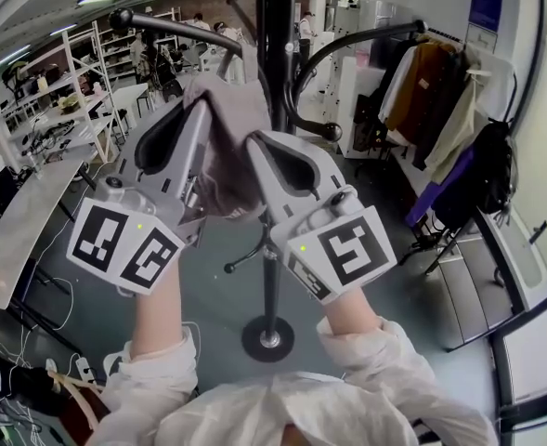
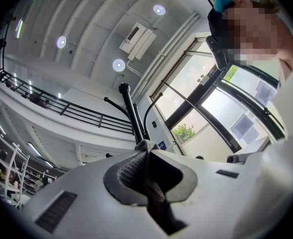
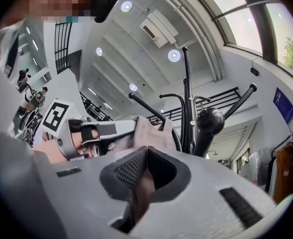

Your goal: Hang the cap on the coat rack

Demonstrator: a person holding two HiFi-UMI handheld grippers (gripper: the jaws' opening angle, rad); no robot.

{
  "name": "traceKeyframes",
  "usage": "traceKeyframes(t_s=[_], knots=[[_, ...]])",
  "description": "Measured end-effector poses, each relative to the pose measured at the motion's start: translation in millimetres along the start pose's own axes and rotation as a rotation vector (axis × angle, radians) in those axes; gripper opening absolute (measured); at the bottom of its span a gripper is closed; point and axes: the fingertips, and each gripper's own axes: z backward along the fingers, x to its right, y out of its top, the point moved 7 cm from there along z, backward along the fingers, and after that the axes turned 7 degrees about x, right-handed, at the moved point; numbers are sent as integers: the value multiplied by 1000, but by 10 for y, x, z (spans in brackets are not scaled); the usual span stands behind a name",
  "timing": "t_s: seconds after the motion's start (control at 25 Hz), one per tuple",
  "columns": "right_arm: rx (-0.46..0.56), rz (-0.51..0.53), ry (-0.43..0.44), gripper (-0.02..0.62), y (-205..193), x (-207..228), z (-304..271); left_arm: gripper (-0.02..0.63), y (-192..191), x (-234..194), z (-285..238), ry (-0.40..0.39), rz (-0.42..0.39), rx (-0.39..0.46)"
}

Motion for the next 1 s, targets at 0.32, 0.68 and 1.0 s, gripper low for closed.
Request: traceKeyframes(t_s=[0.32,0.68,1.0], knots=[[-32,-5,-30,5,-73,11,51,28,-102,28,62,-3,22,-23],[-67,-13,-42,5,-175,13,156,29,-401,138,123,-20,41,-106],[-97,-23,-44,5,-212,20,226,29,-456,189,170,-10,72,-113]])
